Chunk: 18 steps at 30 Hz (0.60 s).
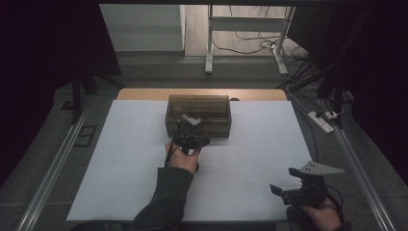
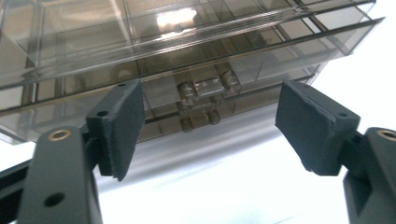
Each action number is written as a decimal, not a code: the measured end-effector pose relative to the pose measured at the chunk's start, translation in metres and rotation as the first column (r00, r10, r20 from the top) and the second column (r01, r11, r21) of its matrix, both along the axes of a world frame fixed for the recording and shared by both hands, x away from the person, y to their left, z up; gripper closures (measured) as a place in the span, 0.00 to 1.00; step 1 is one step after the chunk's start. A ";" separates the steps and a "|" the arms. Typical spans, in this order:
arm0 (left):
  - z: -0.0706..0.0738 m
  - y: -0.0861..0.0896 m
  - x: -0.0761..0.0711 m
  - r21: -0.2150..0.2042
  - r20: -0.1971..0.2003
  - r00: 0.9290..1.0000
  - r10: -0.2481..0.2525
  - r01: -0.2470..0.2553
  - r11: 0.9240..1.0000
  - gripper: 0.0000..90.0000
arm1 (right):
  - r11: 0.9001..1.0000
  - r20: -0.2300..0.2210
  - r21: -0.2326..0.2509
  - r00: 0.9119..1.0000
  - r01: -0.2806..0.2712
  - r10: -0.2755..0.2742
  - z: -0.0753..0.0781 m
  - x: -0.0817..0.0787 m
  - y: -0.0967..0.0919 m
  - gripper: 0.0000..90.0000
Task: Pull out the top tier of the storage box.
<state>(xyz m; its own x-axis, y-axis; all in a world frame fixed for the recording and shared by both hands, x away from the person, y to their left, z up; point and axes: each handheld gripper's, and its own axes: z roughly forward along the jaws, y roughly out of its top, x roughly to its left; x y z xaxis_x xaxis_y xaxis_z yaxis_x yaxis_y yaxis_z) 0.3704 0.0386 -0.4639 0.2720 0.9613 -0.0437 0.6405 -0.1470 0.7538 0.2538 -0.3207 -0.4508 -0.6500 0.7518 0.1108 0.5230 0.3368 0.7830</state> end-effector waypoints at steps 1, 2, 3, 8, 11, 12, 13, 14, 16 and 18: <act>0.001 0.003 0.001 -0.018 -0.011 1.000 -0.025 0.025 1.000 0.25 | 1.000 0.000 0.000 1.000 0.000 0.000 0.000 0.000 0.000 0.03; 0.002 0.005 0.002 -0.023 -0.021 0.999 -0.036 0.036 0.999 0.23 | 1.000 -0.001 0.000 1.000 0.000 0.000 0.000 0.000 0.000 0.03; 0.003 0.007 0.002 -0.024 -0.023 0.998 -0.051 0.050 0.998 0.23 | 1.000 -0.001 0.000 1.000 0.000 0.000 0.000 0.000 0.000 0.03; 0.006 0.014 0.005 -0.045 -0.056 0.987 -0.152 0.149 0.988 0.15 | 1.000 -0.003 0.000 1.000 -0.001 0.001 0.000 0.000 0.000 0.03; 0.007 0.017 0.007 -0.052 -0.081 0.970 -0.228 0.224 0.973 0.13 | 1.000 -0.003 0.004 1.000 0.002 -0.002 0.000 0.000 0.000 0.03; 0.007 0.018 0.007 -0.059 -0.081 0.965 -0.248 0.243 0.968 0.11 | 1.000 -0.004 0.003 1.000 0.002 -0.002 0.000 0.000 0.000 0.03; 0.007 0.020 0.008 -0.071 -0.084 0.958 -0.274 0.268 0.961 0.11 | 1.000 -0.005 0.004 1.000 0.002 -0.002 0.000 0.000 0.000 0.03; 0.007 0.021 0.009 -0.074 -0.087 0.952 -0.293 0.287 0.955 0.09 | 1.000 -0.007 0.005 1.000 0.000 0.000 0.000 0.001 0.000 0.03; 0.008 0.025 0.010 -0.075 -0.070 0.940 -0.334 0.329 0.941 0.08 | 1.000 -0.009 0.006 1.000 0.000 0.000 0.000 0.001 0.000 0.03; 0.009 0.028 0.012 -0.050 -0.070 0.926 -0.371 0.368 0.929 0.03 | 1.000 -0.009 0.006 1.000 0.000 0.000 0.000 0.001 0.000 0.03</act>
